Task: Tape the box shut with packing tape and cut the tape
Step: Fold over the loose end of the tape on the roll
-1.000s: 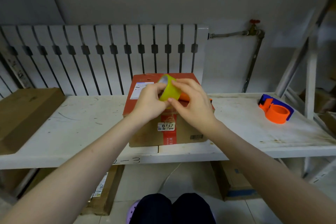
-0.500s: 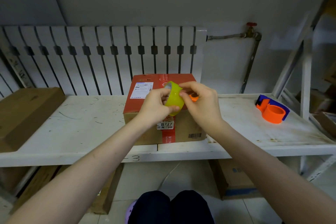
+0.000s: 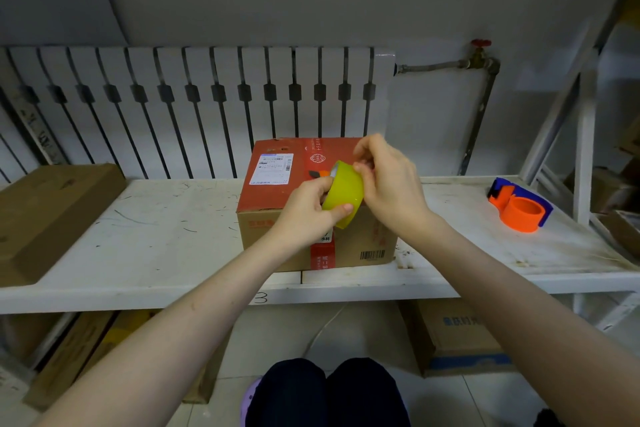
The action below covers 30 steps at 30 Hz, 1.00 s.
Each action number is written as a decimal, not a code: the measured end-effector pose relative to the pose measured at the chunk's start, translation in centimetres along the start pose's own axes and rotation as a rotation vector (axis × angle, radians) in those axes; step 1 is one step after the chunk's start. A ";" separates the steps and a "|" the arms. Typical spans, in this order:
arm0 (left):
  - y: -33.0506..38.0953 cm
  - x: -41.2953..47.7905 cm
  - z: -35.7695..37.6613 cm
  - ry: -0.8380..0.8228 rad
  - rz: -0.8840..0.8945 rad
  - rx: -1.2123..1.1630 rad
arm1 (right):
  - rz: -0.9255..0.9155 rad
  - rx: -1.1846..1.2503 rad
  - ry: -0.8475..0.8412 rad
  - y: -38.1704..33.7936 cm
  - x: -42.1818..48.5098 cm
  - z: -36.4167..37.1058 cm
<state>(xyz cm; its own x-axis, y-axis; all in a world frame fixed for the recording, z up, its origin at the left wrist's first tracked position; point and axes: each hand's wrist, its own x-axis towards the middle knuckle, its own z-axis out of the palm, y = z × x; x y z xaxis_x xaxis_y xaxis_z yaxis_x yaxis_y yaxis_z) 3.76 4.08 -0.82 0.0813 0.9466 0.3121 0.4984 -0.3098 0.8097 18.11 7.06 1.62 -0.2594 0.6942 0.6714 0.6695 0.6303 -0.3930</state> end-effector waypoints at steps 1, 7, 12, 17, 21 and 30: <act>0.1 0.0 0.1 0.008 -0.004 0.001 | 0.003 0.004 -0.010 0.0 0.1 -0.1; 0.1 1.2 -0.6 0.070 -0.035 0.104 | -0.019 0.071 0.011 -0.8 0.8 -0.5; -0.6 2.7 -2.1 0.076 -0.079 0.247 | -0.012 0.155 0.027 -1.1 0.8 0.3; -1.1 3.6 -2.5 0.099 -0.095 0.289 | -0.030 0.187 0.035 -0.9 0.7 1.0; -1.4 4.0 -2.2 0.128 -0.093 0.223 | -0.032 0.178 0.041 -0.9 0.7 1.5; -2.6 4.1 -0.9 0.192 -0.128 0.085 | -0.073 0.146 0.047 -0.5 0.4 2.5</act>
<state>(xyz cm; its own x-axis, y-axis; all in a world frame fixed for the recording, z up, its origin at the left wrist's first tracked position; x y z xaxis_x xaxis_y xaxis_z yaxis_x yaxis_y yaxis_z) 2.01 8.72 -1.13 -0.1488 0.9405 0.3055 0.5652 -0.1726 0.8067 15.96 7.95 0.53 -0.2687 0.6299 0.7287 0.5411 0.7246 -0.4268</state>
